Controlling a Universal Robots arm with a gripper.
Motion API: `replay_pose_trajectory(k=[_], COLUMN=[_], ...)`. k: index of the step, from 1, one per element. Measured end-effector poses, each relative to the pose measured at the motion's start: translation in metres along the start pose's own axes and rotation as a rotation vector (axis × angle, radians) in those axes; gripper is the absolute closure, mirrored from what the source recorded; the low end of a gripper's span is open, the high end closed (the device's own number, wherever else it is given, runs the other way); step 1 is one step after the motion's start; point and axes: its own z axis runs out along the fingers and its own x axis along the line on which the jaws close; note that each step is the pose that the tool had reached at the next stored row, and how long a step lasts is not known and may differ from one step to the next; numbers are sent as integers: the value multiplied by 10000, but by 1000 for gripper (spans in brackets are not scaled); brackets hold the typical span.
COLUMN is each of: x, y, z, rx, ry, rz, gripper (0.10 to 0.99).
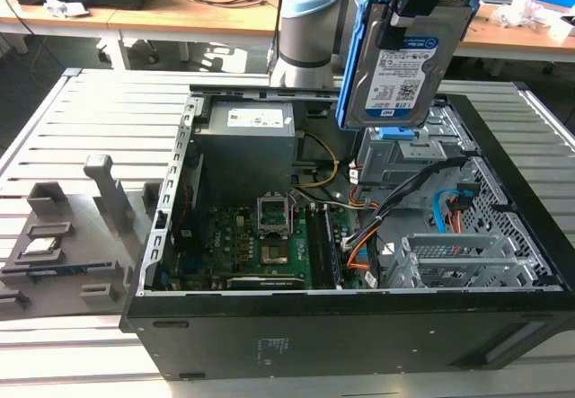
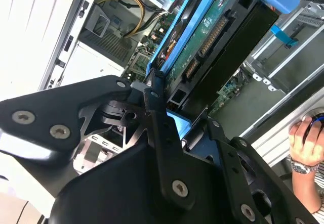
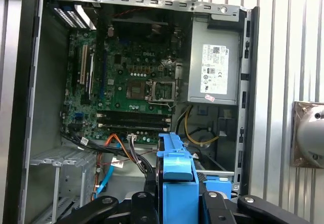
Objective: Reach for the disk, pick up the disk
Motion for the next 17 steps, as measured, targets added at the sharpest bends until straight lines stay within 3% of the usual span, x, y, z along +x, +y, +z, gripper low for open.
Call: replay_pose_trajectory(k=[17], x=[223], y=[14], z=[-4], rx=[0], ry=[0], rz=[0], gripper=[722])
